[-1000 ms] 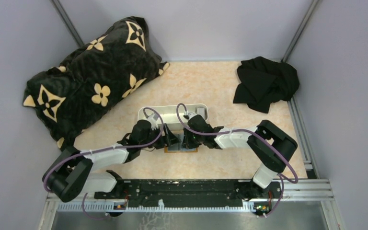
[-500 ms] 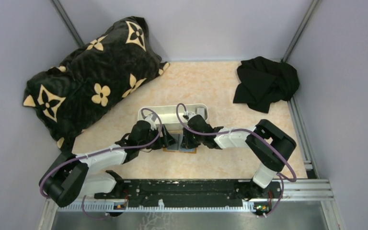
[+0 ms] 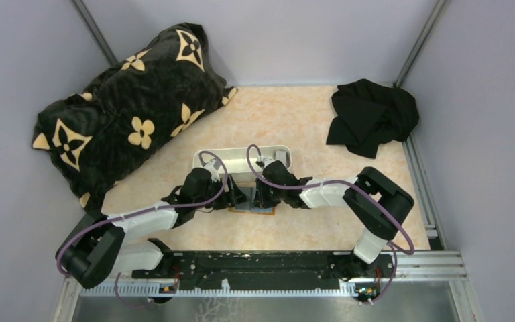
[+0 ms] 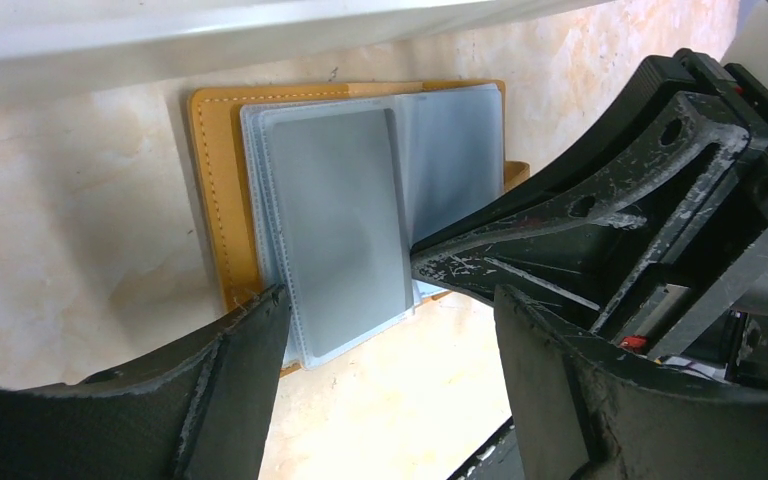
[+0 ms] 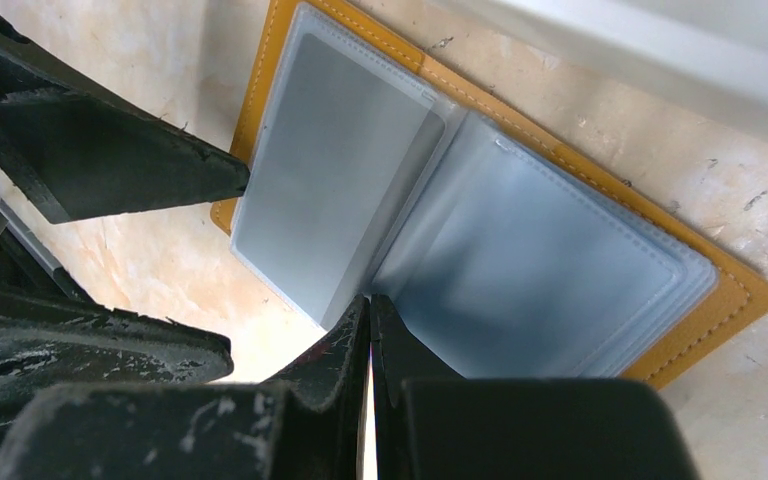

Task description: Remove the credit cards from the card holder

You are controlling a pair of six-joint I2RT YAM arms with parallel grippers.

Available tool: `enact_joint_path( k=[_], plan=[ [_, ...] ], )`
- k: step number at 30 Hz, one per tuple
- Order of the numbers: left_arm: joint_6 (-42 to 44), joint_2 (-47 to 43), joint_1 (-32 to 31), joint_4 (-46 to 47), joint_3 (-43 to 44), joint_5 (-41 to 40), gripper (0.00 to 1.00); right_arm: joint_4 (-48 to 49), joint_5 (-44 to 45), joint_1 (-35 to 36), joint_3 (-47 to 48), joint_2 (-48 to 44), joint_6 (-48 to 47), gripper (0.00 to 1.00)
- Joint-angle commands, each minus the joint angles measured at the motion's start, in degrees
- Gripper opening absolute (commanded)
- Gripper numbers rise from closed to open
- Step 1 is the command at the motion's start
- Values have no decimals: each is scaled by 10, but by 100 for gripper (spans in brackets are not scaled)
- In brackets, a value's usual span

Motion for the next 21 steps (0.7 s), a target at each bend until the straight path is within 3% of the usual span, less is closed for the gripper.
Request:
enact_joint_path(
  k=[1,21],
  plan=[
    [-12,-4,0,31,23,36,80,-7,2,0,-16,19,-2,3],
    [-8,-20,-1,9,38,43,80,1,-3,0,-20,23,2,3]
  ],
)
